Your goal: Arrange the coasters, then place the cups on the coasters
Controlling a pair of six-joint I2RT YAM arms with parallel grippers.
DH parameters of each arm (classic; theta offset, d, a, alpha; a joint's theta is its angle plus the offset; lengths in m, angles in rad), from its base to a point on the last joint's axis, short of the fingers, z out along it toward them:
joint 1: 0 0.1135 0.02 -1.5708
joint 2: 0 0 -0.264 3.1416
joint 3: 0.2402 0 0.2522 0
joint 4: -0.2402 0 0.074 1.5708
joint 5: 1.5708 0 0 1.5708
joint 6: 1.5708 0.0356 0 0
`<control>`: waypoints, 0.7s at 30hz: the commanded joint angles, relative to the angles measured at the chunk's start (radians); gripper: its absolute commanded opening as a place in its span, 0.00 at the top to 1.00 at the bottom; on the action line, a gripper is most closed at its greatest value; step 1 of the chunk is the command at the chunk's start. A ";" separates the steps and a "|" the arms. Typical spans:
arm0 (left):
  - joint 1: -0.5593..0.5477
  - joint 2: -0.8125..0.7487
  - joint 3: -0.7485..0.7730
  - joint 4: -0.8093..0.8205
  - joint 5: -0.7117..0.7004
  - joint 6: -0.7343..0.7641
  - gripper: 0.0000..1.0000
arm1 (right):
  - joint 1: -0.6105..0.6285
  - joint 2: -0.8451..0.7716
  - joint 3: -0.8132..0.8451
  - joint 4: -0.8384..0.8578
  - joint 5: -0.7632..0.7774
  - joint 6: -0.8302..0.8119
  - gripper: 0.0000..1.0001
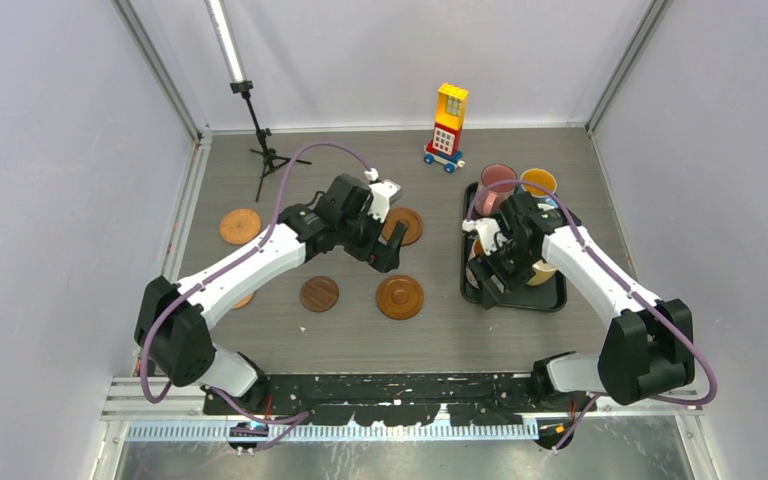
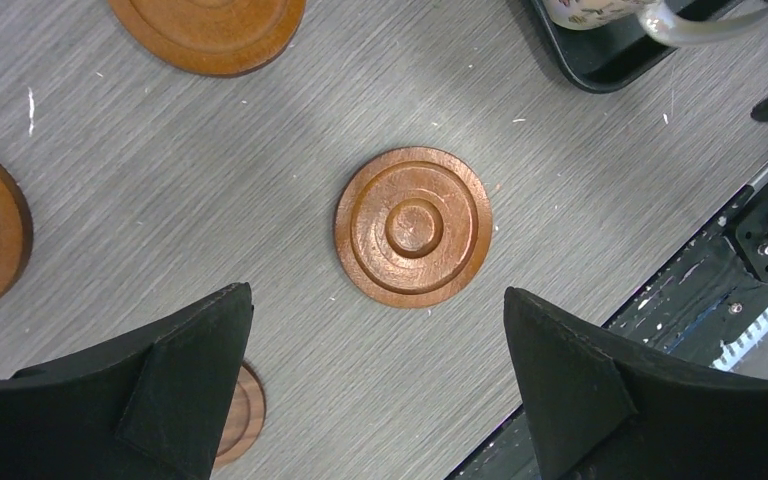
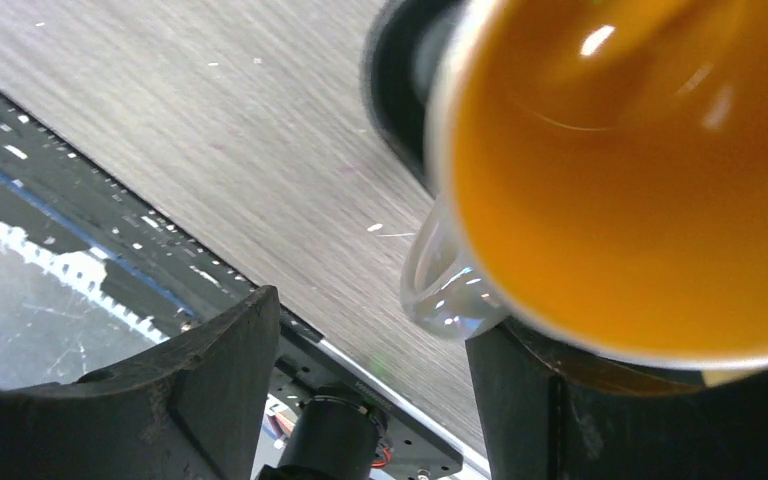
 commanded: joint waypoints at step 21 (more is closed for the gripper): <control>-0.287 0.112 0.022 0.172 -0.191 -0.147 0.07 | -0.296 -0.200 0.323 -0.160 -0.299 0.147 0.22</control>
